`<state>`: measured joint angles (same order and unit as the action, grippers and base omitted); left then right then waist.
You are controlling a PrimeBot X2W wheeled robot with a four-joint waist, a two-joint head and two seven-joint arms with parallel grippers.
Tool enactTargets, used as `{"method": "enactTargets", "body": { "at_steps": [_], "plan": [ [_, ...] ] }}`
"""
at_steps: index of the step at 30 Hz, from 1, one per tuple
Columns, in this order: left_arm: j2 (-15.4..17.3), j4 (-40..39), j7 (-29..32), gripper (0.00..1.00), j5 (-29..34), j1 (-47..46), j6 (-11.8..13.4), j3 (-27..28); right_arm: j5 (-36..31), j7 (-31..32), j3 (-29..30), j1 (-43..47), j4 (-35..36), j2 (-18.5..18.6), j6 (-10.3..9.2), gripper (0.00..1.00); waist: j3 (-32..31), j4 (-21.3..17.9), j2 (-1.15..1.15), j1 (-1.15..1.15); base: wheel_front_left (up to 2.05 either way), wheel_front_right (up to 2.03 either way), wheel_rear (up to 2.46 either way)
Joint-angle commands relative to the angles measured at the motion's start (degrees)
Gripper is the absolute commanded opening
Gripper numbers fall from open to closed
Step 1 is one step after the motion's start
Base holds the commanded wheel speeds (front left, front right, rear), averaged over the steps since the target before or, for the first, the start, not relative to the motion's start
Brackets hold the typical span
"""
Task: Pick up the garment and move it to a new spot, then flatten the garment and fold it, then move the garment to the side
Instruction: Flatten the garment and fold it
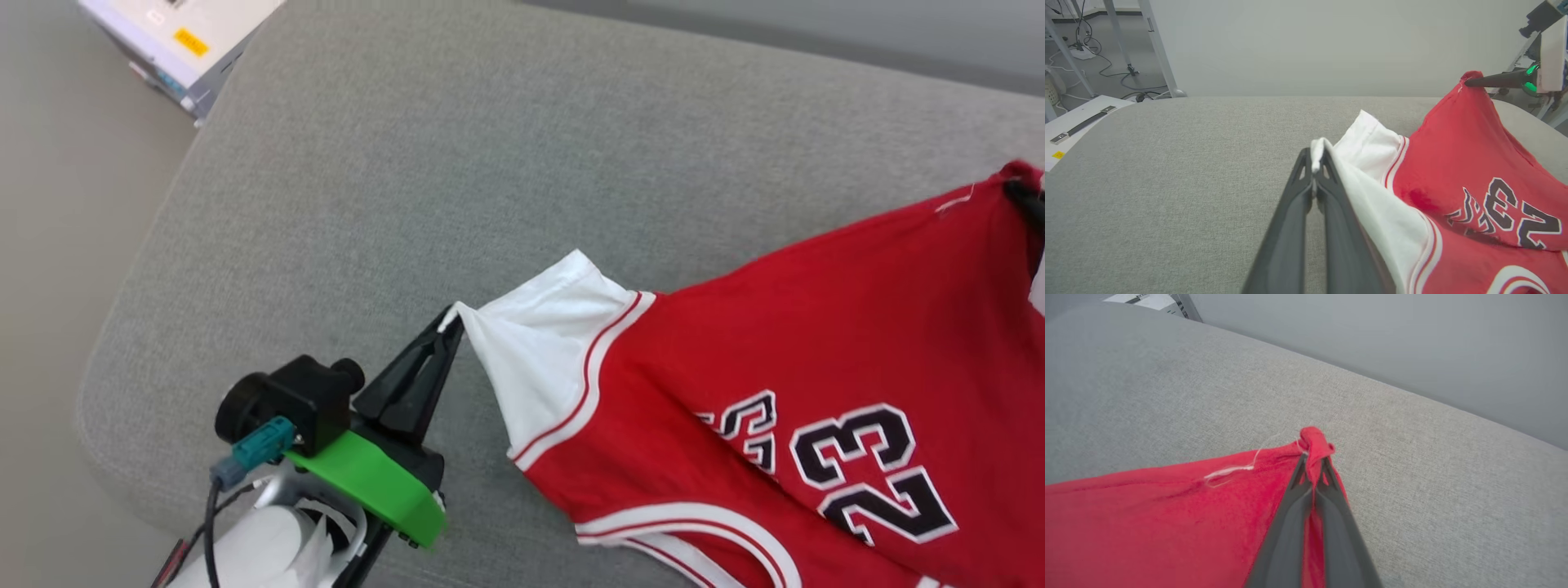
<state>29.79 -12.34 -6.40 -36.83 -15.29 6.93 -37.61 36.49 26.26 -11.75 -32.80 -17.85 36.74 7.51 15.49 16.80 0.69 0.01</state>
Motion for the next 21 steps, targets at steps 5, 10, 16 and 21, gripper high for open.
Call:
{"method": "enactTargets", "body": {
  "at_steps": [5, 10, 16, 21],
  "plan": [
    [2.08, -2.83, 0.37, 0.0, -0.02, -0.97, 1.84, 3.12, 2.79, -3.84, -0.23, -1.18, 3.13, 1.28, -0.02, 0.0, -6.59, -5.67, -0.69, -0.01, 0.0, 0.0, 0.0],
    [3.99, -4.96, 0.87, 0.0, -0.28, -3.41, 2.96, 6.47, 4.54, -4.44, 0.72, -1.05, 7.95, 1.62, -0.02, 0.0, -9.22, -8.51, -0.69, -0.01, 0.0, 0.0, 0.0],
    [5.46, -6.79, 1.9, 0.0, -0.44, -9.29, 4.27, 11.01, 5.09, -3.33, 3.98, -0.1, 15.3, 0.99, -0.02, 0.0, -11.44, -11.16, -0.69, -0.01, 0.0, 0.0, 0.0],
    [7.22, -8.07, 2.96, 0.0, -0.42, -14.12, 5.15, 14.7, 4.04, -2.38, 6.38, 1.19, 20.53, -1.52, -0.02, 0.0, -12.53, -13.39, -0.69, -0.01, 0.0, 0.0, 0.0]
  ]
}}
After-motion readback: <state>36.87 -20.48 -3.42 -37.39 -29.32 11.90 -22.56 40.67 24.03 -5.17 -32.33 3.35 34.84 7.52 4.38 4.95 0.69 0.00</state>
